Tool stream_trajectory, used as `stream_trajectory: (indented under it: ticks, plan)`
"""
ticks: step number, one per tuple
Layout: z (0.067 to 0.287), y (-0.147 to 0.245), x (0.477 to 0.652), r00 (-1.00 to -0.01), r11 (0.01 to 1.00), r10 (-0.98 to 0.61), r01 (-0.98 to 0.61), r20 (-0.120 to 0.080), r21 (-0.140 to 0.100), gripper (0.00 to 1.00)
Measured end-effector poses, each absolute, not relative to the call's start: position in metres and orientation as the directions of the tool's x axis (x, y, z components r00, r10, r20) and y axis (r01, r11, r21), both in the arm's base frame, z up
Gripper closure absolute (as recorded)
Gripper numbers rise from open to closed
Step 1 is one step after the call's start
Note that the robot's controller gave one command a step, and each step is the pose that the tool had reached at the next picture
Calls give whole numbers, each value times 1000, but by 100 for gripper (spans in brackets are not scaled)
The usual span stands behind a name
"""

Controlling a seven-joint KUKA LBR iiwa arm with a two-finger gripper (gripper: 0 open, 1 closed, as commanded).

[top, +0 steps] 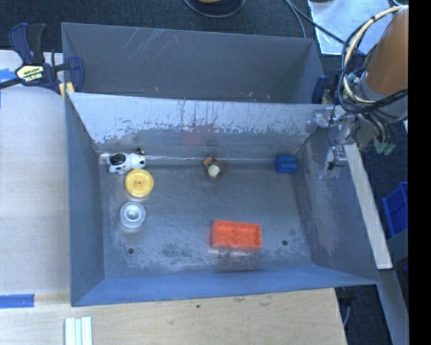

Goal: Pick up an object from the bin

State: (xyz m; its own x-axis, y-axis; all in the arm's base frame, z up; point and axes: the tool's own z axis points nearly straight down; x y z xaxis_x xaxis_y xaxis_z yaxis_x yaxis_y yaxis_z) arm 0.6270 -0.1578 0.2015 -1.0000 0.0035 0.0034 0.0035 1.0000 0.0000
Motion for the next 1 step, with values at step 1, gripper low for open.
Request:
stream_trajectory:
  ticks: [1]
  plan:
    - [152, -154, 562, -986, 986, -168, -168, 6, 2, 0]
